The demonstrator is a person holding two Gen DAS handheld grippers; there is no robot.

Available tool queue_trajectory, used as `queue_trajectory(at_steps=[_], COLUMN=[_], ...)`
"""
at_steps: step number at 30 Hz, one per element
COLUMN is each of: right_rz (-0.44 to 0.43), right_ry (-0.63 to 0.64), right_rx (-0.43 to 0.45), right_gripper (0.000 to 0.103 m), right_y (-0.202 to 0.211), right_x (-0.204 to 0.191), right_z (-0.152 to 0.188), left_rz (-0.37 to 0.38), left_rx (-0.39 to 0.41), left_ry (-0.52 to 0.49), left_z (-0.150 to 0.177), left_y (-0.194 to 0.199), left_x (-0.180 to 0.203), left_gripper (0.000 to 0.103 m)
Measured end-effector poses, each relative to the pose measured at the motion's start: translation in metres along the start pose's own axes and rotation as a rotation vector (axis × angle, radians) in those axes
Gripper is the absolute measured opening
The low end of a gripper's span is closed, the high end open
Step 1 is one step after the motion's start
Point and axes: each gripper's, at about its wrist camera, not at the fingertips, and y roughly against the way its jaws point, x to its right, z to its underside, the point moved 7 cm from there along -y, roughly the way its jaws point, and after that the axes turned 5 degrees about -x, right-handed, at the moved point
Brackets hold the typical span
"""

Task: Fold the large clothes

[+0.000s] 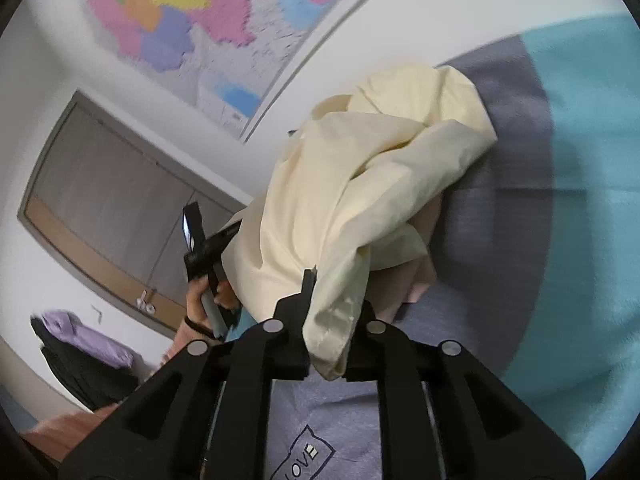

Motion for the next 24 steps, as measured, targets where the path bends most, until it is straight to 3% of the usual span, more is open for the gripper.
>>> queue_trajectory(at_steps=[5, 7, 12, 15, 17, 20, 22, 24], right_rz=[0.082, 0.127, 0.290, 0.437, 0.450, 0.472, 0.411, 0.405], right_ry=[0.043, 0.063, 0.147, 0.240, 0.364, 0.458, 0.400, 0.331], right_rx=[-0.030, -0.033, 0.030, 0.156, 0.212, 0.169, 0.108, 0.039], right_gripper=[0.034, 0.045, 0.047, 0.047, 0.053, 0.058, 0.055, 0.052], right_y=[0.003, 0.009, 0.042, 0.073, 0.077, 0.047, 0.024, -0.002], right_x=[-0.011, -0.011, -0.015, -0.031, -0.059, -0.075, -0.067, -0.045], right_z=[0.002, 0.000, -0.003, -0.012, -0.020, -0.030, -0.036, -0.038], left_rz=[-0.115, -0.117, -0.083, -0.019, 0.052, 0.091, 0.098, 0.083], left_rx=[0.016, 0.061, 0.177, 0.197, 0.195, 0.189, 0.141, 0.066], left_ry=[-0.008, -0.003, -0.112, -0.184, -0.235, -0.292, -0.299, -0.259], left_z=[0.003, 0.006, 0.017, 0.028, 0.036, 0.044, 0.050, 0.056], left_y=[0.025, 0.046, 0.105, 0.125, 0.130, 0.128, 0.110, 0.084], left_x=[-0.013, -0.016, 0.002, 0.026, 0.049, 0.080, 0.091, 0.093], left_gripper=[0.051, 0.066, 0.070, 0.072, 0.077, 0.079, 0.082, 0.081])
